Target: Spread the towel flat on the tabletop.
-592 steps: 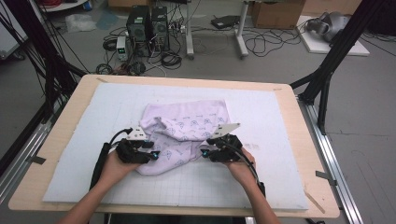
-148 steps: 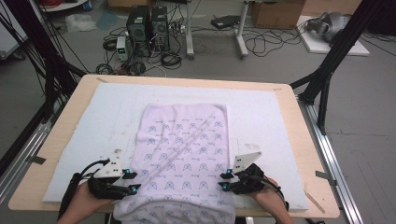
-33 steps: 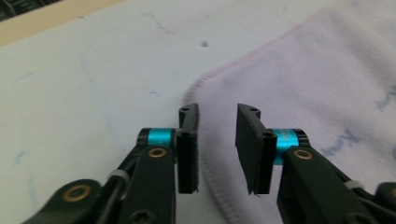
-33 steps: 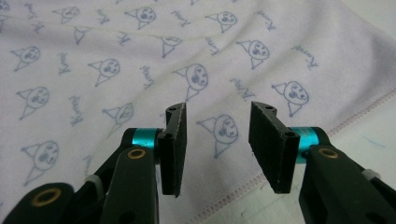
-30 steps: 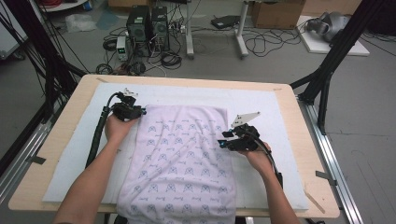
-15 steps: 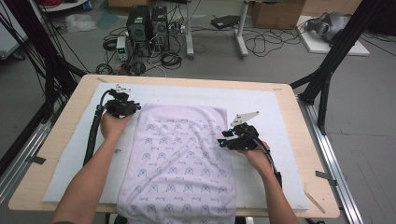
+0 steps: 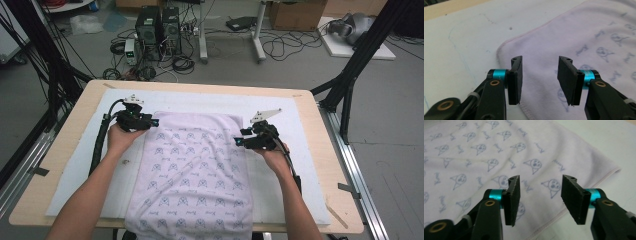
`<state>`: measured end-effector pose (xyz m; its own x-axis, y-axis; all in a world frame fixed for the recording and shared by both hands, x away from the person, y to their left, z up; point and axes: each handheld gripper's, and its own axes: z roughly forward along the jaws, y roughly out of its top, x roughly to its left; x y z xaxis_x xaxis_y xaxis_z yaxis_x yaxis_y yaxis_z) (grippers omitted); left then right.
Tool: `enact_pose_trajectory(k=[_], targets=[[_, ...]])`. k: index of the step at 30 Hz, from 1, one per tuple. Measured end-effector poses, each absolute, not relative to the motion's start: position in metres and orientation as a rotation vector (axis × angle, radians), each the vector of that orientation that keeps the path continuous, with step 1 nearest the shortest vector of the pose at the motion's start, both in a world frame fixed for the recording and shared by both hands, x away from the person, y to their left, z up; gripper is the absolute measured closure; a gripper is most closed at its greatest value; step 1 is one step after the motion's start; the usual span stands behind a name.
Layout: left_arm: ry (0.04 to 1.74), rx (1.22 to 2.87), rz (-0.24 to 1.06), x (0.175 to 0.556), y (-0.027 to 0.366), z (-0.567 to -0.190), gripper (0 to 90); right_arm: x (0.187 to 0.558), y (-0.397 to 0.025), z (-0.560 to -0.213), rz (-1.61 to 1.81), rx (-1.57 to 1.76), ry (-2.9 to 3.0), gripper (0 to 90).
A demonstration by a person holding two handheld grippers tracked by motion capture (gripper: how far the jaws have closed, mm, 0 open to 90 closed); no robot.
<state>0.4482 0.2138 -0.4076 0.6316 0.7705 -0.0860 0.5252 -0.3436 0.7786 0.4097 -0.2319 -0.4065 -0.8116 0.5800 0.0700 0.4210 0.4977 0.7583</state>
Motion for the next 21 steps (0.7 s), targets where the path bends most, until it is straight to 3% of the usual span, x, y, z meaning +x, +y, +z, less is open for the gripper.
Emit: enact_pose_trajectory(k=[6,13,21], targets=[[0.946,2.002,0.394,0.428,0.213,-0.400,51.9,0.432,-0.231,-0.385,1.200,0.918,2.519,38.7],[0.939,2.004,0.393,0.419,0.219,-0.406,48.9,0.438,-0.230,-0.397,1.170,1.004,2.545,29.8],[0.971,2.004,0.396,0.424,0.222,-0.412,50.0,0.437,-0.224,-0.398,1.166,0.946,2.534,31.3]])
